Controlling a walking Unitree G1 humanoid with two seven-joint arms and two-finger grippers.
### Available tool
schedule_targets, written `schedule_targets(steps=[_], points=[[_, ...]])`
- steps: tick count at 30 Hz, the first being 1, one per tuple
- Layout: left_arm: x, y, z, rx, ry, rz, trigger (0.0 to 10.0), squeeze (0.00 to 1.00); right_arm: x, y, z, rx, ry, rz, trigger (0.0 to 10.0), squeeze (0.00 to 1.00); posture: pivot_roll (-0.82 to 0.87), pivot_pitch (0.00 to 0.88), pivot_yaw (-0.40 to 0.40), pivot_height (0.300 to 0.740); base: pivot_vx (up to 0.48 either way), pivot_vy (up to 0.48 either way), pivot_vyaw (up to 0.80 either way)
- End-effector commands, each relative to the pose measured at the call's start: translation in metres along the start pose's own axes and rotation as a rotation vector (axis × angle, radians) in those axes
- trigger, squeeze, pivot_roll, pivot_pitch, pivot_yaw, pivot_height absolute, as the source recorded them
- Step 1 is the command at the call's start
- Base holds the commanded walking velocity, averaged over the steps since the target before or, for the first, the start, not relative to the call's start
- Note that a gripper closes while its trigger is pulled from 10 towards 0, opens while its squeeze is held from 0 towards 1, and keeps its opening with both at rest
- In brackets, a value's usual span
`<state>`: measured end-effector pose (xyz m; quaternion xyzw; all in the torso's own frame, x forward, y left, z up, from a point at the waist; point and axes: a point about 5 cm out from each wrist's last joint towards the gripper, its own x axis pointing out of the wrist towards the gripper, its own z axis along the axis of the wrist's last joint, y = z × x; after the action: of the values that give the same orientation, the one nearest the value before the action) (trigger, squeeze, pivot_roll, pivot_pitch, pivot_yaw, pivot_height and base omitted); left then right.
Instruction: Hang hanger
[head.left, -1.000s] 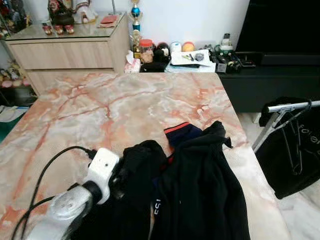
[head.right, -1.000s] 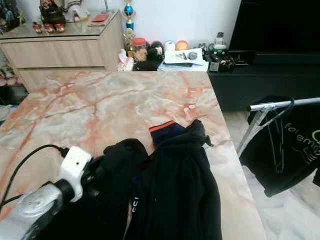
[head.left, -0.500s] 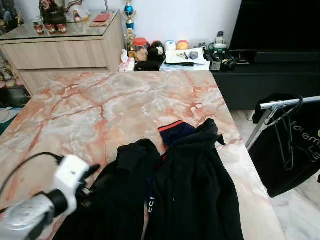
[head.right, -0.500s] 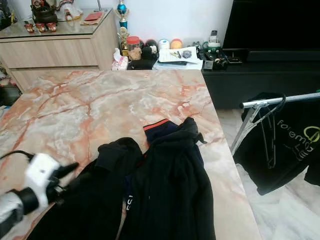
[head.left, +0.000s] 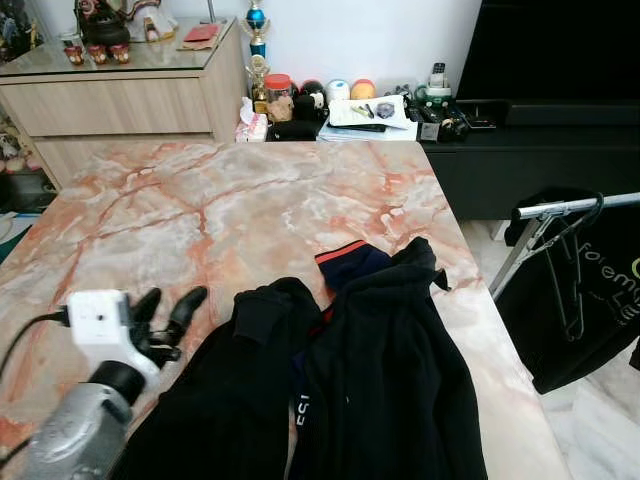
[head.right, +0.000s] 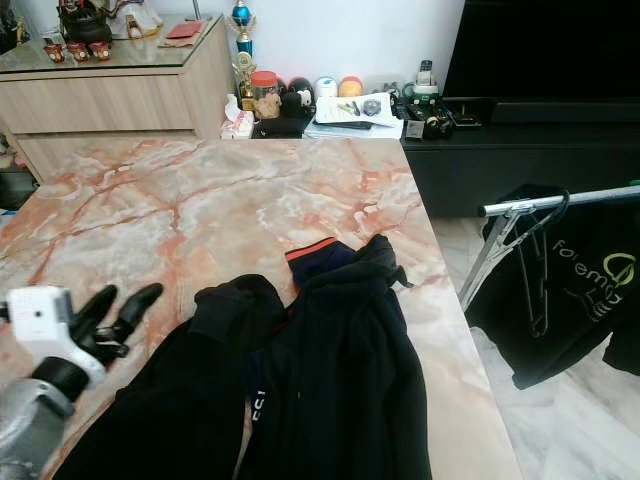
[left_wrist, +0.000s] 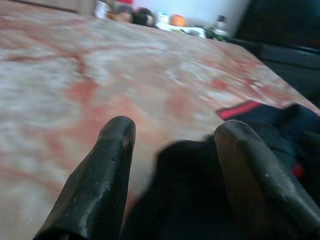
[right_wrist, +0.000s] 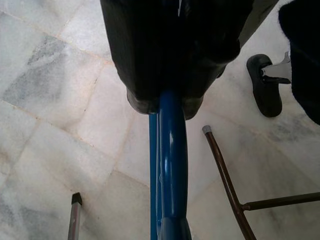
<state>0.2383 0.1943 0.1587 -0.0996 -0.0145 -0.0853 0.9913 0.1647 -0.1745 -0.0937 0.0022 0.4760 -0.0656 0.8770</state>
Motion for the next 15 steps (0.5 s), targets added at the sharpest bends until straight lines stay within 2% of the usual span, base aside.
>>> schedule_targets(steps=[1,6,15], points=[[0.0003,0.0000,0.0070,0.030,-0.030,0.008,10.0,0.00,0.0004,0.0077,0.0045,0.027,-0.017,0.019,10.0,0.00,0.06,0.069,0.030,0.740,0.000,-0.480,0.00],[0.0027,0.0031,0.0096,0.038,-0.039,0.016,10.0,0.00,0.0003,0.0074,0.0039,0.035,-0.014,0.010,10.0,0.00,0.07,0.068,0.032,0.740,0.000,-0.480,0.00],[0.0061,-0.0030,0.0081,0.048,-0.041,-0.002,10.0,0.00,0.0003,0.0076,0.0036,0.042,-0.014,0.005,10.0,0.00,0.06,0.059,0.035,0.740,0.000,-0.480,0.00]])
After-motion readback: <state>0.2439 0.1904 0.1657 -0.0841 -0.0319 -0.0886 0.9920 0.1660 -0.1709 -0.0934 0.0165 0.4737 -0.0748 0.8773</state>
